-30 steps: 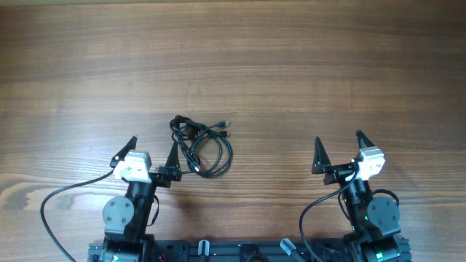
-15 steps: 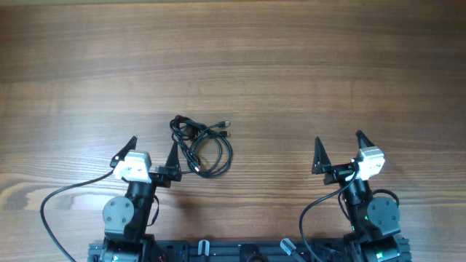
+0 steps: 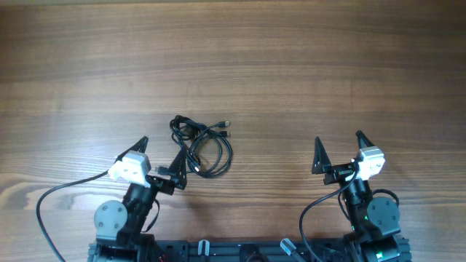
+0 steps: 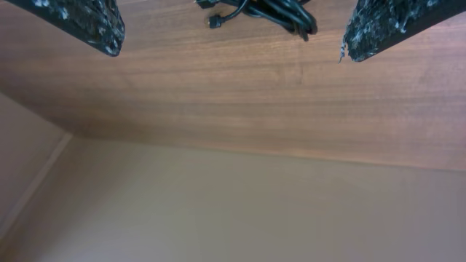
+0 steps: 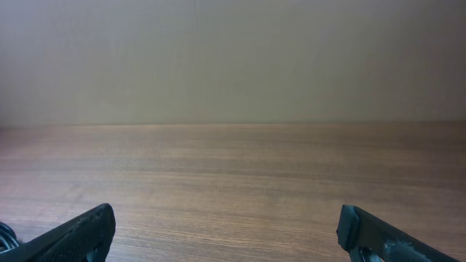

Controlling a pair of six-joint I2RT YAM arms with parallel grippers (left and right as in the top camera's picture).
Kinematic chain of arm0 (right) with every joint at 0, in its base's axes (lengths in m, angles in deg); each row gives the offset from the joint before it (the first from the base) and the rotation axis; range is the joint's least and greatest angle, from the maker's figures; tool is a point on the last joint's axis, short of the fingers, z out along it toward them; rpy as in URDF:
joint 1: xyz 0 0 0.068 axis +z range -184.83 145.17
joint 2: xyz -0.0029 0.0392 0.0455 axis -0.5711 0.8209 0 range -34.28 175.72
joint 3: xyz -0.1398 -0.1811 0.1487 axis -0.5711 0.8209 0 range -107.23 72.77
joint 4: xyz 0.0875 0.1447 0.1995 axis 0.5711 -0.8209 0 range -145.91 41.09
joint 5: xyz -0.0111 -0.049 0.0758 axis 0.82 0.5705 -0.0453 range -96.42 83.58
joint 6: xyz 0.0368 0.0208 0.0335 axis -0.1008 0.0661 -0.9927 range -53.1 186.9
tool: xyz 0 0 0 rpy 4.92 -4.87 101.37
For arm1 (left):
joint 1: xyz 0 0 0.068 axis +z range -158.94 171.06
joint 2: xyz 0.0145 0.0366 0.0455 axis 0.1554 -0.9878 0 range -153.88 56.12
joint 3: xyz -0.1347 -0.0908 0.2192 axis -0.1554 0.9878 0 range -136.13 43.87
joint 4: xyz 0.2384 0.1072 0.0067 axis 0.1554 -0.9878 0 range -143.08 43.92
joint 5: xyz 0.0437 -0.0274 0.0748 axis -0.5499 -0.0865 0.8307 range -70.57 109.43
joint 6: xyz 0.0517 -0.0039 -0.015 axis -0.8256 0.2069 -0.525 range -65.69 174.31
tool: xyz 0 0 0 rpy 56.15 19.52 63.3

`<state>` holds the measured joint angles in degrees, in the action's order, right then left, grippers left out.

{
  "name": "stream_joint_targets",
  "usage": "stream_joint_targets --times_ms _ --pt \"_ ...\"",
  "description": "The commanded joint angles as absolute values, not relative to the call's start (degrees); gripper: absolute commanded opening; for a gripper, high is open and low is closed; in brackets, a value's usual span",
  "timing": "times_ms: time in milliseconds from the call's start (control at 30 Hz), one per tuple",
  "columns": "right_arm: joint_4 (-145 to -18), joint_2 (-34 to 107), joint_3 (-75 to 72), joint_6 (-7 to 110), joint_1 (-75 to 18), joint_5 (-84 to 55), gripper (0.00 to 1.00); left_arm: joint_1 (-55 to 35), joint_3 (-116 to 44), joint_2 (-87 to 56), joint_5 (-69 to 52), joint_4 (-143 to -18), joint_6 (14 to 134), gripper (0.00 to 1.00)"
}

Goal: Untangle cables
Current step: 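Reach the left gripper down and grasp the black cable bundle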

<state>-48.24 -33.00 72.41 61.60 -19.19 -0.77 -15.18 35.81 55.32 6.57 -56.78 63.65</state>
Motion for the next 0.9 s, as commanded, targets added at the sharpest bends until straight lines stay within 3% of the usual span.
stream_joint_targets --times_ms 0,200,567,867 --pt "-47.96 -32.87 72.46 60.77 -19.54 -0.01 1.0 -14.83 30.61 55.01 5.5 -60.01 64.2 1.0" --pt "-47.96 -32.87 72.46 60.77 -19.54 -0.01 1.0 -14.83 19.73 46.34 5.5 -68.58 64.18 1.0" --pt "-47.96 -32.87 72.46 60.79 -19.54 -0.01 1.0 -14.83 -3.18 10.58 5.26 -79.18 64.2 1.0" --pt "-47.96 -32.87 72.46 60.77 -19.54 -0.01 1.0 -14.83 -11.92 -8.74 5.28 -89.1 63.76 1.0"
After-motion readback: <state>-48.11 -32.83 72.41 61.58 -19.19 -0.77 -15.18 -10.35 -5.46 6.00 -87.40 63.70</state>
